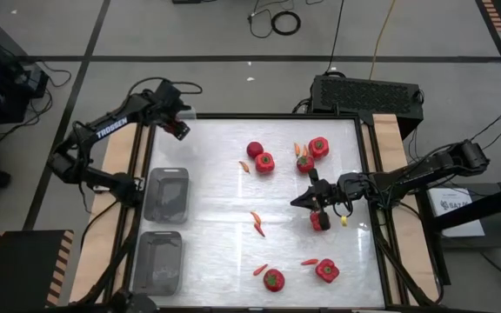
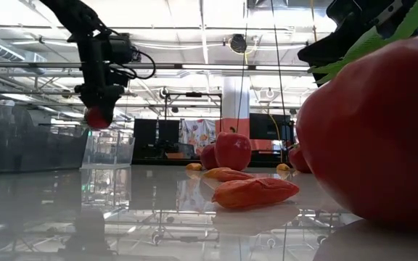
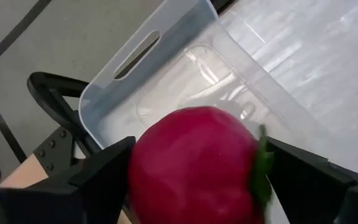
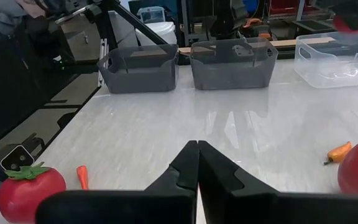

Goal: Sort produce into baskets
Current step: Put the tomato into the transparent bin

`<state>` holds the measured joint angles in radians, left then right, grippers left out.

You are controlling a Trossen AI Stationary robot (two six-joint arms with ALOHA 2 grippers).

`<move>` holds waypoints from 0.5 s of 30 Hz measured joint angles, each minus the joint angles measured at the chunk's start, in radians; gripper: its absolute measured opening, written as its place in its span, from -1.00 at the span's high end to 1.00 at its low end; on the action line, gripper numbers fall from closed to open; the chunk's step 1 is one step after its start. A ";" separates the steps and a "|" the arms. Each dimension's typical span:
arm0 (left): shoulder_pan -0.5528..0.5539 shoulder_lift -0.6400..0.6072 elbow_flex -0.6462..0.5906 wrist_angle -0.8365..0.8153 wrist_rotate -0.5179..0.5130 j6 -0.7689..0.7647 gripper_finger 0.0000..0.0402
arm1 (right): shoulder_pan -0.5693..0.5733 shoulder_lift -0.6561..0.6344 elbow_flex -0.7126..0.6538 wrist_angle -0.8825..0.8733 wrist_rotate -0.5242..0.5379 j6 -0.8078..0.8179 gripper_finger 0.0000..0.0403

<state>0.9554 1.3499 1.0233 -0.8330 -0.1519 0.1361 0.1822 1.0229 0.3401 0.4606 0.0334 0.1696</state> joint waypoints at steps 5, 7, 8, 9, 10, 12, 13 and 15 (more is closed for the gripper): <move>0.000 0.000 0.000 0.008 -0.003 0.000 -0.81 | 0.000 0.000 0.000 0.000 0.000 0.000 1.00; 0.000 0.000 0.000 0.016 -0.002 0.001 -0.81 | 0.000 0.000 0.000 0.000 0.000 0.001 1.00; 0.000 0.000 0.000 0.019 -0.003 0.001 -0.81 | 0.000 0.000 0.000 0.000 0.000 0.001 1.00; 0.000 0.000 0.000 0.021 -0.003 0.001 -0.81 | 0.000 0.000 0.000 0.000 0.000 0.001 1.00; 0.000 0.000 0.000 0.025 -0.002 0.001 -0.81 | 0.000 0.000 0.000 0.001 0.000 0.001 1.00; 0.000 0.000 0.000 0.040 0.015 0.003 -0.81 | 0.000 0.000 0.000 0.001 0.000 0.001 1.00; -0.001 0.000 0.000 0.050 0.032 0.004 -0.81 | 0.000 0.000 0.000 0.001 0.000 0.001 1.00; -0.006 0.000 0.000 0.066 0.062 0.004 -0.81 | 0.000 0.000 0.000 0.001 0.000 0.001 1.00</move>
<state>0.9491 1.3502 1.0231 -0.7673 -0.0904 0.1406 0.1822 1.0229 0.3401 0.4618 0.0334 0.1703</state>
